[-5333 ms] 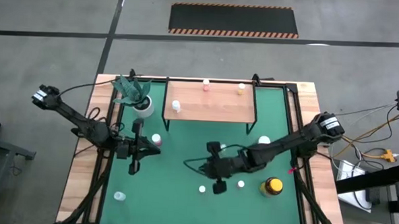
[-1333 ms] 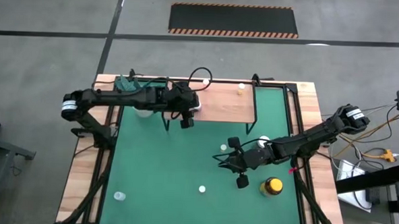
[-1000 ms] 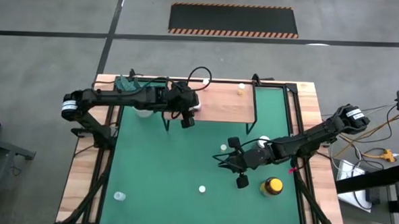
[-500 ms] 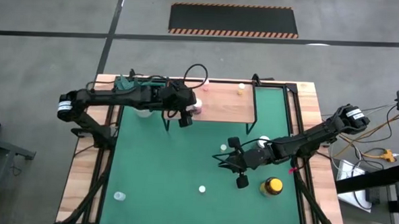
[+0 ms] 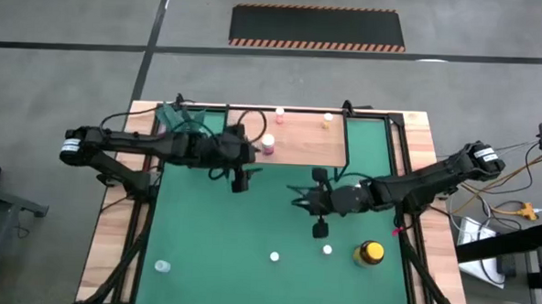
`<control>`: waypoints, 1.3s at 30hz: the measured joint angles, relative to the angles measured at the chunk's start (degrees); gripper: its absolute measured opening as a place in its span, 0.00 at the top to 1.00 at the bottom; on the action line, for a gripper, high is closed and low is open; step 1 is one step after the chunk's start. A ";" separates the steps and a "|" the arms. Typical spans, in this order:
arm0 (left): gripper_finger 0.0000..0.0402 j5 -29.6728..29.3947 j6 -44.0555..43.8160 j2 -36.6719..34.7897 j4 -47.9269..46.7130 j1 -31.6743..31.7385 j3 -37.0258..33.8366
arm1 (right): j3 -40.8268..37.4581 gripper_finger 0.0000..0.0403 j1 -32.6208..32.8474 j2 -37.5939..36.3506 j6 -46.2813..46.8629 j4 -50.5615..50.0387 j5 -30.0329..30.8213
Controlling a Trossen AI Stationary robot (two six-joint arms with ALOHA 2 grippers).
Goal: Pick and place medicine bottles onto shelf by color
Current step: Put the pink and blue pill bottle on the shelf
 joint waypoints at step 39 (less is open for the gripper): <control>1.00 -4.58 7.61 0.42 20.83 8.34 -6.36 | 5.32 0.98 -24.11 15.63 -0.04 16.64 -11.72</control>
